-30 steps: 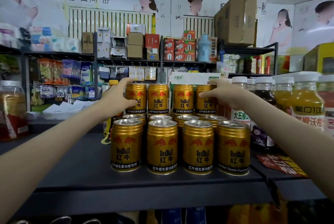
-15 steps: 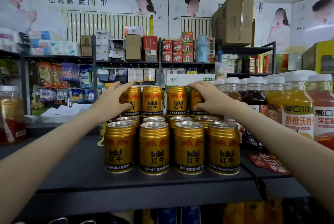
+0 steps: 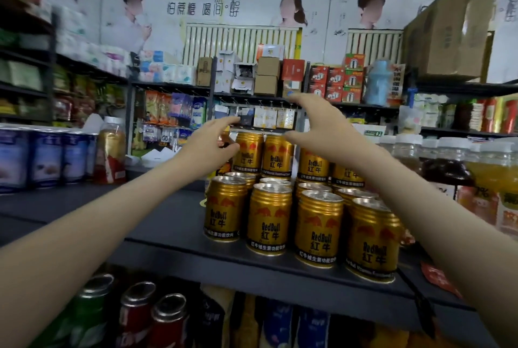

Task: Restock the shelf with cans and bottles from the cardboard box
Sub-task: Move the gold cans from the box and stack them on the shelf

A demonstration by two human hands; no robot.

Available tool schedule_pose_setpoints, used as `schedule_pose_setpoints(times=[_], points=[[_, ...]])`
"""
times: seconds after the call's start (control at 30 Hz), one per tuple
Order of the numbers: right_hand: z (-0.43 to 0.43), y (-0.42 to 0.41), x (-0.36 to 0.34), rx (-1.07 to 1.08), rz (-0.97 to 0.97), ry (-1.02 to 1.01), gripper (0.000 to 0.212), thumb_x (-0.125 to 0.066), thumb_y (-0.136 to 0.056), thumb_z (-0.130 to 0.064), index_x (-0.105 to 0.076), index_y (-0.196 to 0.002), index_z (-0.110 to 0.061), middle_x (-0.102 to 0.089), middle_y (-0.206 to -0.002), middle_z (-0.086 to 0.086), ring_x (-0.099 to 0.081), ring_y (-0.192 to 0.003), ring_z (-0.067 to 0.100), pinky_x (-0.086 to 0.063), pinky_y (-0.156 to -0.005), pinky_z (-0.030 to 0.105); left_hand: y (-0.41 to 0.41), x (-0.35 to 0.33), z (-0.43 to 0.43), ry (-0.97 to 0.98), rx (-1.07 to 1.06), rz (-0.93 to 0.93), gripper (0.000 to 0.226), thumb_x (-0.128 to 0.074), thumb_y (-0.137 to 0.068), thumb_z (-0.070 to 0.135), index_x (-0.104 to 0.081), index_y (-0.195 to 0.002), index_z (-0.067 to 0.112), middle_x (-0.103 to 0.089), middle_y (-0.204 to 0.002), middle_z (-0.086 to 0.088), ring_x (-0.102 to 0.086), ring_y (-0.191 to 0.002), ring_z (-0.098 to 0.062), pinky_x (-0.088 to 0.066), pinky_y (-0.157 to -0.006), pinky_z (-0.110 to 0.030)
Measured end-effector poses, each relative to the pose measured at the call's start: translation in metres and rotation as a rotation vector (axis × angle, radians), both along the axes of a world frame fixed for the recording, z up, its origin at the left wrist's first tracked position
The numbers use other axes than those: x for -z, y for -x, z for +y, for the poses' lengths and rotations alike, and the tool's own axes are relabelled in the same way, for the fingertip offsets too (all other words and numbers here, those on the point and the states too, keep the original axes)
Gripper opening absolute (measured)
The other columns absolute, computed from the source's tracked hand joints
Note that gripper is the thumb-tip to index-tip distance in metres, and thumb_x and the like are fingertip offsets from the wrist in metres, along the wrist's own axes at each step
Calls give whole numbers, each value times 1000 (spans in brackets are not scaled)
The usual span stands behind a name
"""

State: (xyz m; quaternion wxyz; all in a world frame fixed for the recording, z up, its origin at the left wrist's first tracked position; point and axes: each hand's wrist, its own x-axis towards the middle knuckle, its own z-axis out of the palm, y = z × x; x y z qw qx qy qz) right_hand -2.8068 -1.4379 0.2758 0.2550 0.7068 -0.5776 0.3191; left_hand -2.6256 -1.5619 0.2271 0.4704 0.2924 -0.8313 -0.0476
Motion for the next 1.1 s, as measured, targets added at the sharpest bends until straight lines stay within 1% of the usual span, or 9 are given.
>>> schedule_pose_setpoints(times=[0.1,0.17,0.23,0.3,0.47,0.63,0.8,0.97,1.1], points=[[10,-47,11,-54,24,36,58,-58,-92,-19,-34,-145,-16,-40,-146,3,-36,-134,18,-31,-107,29,-30,9,22,-30,51,26,57,-57,-95,24,-32,-145,35,-41,-146,4,-41,-130,-13,-41,-105,-38],[13,-82,30,-76,125,68,53,-54,-94,-19,-35,-144,-16,-42,-144,4,-37,-132,19,-33,-104,30,-57,20,37,-52,87,114,51,-58,-94,23,-40,-141,34,-51,-132,2,-50,-119,-13,-46,-100,-38],[14,-120,61,-172,165,63,48,-54,-94,-18,-40,-140,-15,-48,-136,6,-42,-126,21,-38,-99,32,-91,45,51,-78,81,207,42,-58,-94,19,-48,-134,26,-54,-121,3,-56,-108,-13,-50,-93,-27],[11,-159,98,-277,147,18,44,-55,-92,-16,-44,-135,-12,-51,-129,7,-45,-120,23,-40,-93,32,-132,81,64,-91,19,207,38,-57,-95,18,-49,-132,22,-56,-119,2,-57,-105,-10,-48,-86,-15],[-16,-286,195,-454,13,-165,42,-57,-89,-11,-48,-131,-8,-53,-125,9,-47,-116,27,-39,-94,32,-262,177,88,-127,-254,55,47,-57,-93,19,-44,-138,18,-54,-131,0,-52,-116,-10,-44,-96,-21],[-30,-442,290,-627,-133,-402,43,-58,-85,-7,-51,-128,-5,-54,-121,12,-48,-116,30,-41,-95,37,-398,267,118,-391,-496,-62,62,-55,-88,12,-32,-146,11,-40,-146,-7,-38,-134,-20,-26,-100,-16],[-27,-571,355,-755,-85,-622,48,-53,-92,-15,-41,-138,-11,-46,-134,6,-38,-129,22,-35,-104,32,-517,329,156,-540,-706,-188,66,-54,-90,17,-25,-149,9,-30,-152,-11,-33,-137,-27,-36,-108,-38],[-31,-655,407,-809,-17,-792,52,-53,-95,-18,-36,-143,-14,-40,-143,6,-32,-136,20,-29,-107,30,-600,375,182,-642,-824,-286,65,-51,-93,20,-20,-150,11,-25,-154,-10,-28,-140,-25,-28,-109,-31],[-57,-704,451,-817,44,-899,52,-54,-94,-16,-35,-143,-14,-41,-142,5,-34,-135,20,-33,-109,34,-647,422,181,-787,-912,-218,63,-49,-95,24,-20,-150,15,-26,-154,-9,-29,-139,-25,-29,-110,-33]])
